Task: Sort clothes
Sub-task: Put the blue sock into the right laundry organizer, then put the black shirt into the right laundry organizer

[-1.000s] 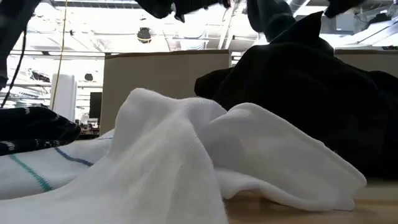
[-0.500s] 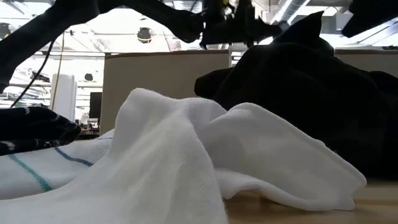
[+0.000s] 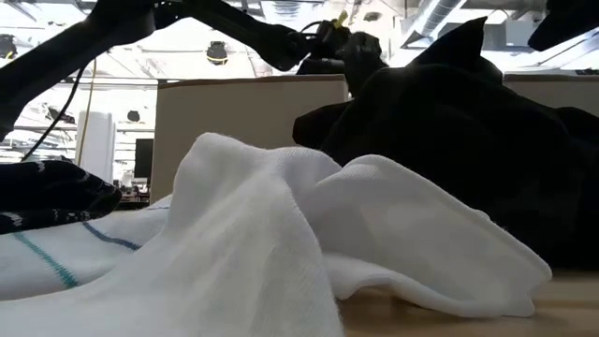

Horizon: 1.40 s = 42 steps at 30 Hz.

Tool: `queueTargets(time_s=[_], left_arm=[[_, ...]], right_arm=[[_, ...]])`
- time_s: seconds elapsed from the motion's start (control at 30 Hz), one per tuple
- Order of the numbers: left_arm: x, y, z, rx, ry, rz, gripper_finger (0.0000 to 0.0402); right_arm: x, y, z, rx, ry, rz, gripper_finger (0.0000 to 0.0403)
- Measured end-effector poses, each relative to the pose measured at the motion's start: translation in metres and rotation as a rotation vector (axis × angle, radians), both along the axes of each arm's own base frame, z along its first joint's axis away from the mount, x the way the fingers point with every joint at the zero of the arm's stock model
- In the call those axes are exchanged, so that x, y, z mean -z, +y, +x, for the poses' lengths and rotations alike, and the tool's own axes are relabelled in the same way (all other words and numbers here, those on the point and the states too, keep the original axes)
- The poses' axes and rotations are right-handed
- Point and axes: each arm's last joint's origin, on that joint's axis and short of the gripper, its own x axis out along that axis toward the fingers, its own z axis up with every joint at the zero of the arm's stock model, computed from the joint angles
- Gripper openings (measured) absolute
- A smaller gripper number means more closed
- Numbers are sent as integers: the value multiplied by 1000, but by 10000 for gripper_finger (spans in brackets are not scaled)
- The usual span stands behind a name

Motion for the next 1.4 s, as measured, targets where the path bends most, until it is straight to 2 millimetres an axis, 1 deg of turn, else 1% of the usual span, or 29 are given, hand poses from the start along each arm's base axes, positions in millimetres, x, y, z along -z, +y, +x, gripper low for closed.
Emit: queueTargets(time_s=[0.07, 0.17, 0.23, 0.37, 0.5, 0.63, 0.7, 0.8, 0.93, 0.97, 1.07, 1.13, 1.2, 1.27, 1.4], left_arm=[[-9, 1, -2, 67, -1, -76, 206], [-29, 0, -5, 131, -17, -131, 236], [-44, -1, -9, 154, -5, -152, 246], [-78, -10, -24, 151, 13, -97, 249], [-106, -18, -48, 70, 15, 49, 249], [-141, -29, -80, 4, -1, 185, 249], [-158, -38, -98, -12, -3, 248, 249], [-173, -54, -120, -13, 31, 329, 249], [-179, -73, -139, -44, 129, 438, 249], [-181, -76, -143, -55, 131, 456, 249], [-187, -84, -152, -66, 128, 474, 249], [-187, -89, -158, -57, 149, 465, 249], [-179, -92, -158, -35, 200, 447, 249], [-165, -94, -154, -8, 275, 423, 249], [-137, -99, -147, 28, 385, 388, 249]], right_arm=[[0, -1, 1, 2, 0, -1, 210], [0, -1, 1, 2, 0, 0, 210], [0, 0, 0, -2, 0, 0, 210], [0, 3, -3, -12, 0, -1, 210], [0, 4, -5, -28, 1, -15, 210], [0, 4, -5, -49, 11, -42, 210], [0, 3, -3, -62, 17, -62, 210], [0, -1, 1, -80, 34, -99, 210], [0, -8, 8, -97, 58, -149, 210], [0, -10, 10, -101, 65, -162, 210], [0, -17, 16, -111, 87, -199, 210], [0, -21, 20, -117, 101, -216, 211], [0, -26, 24, -117, 127, -221, 218], [1, -32, 26, -109, 165, -220, 234], [3, -44, 33, -88, 224, -188, 284]])
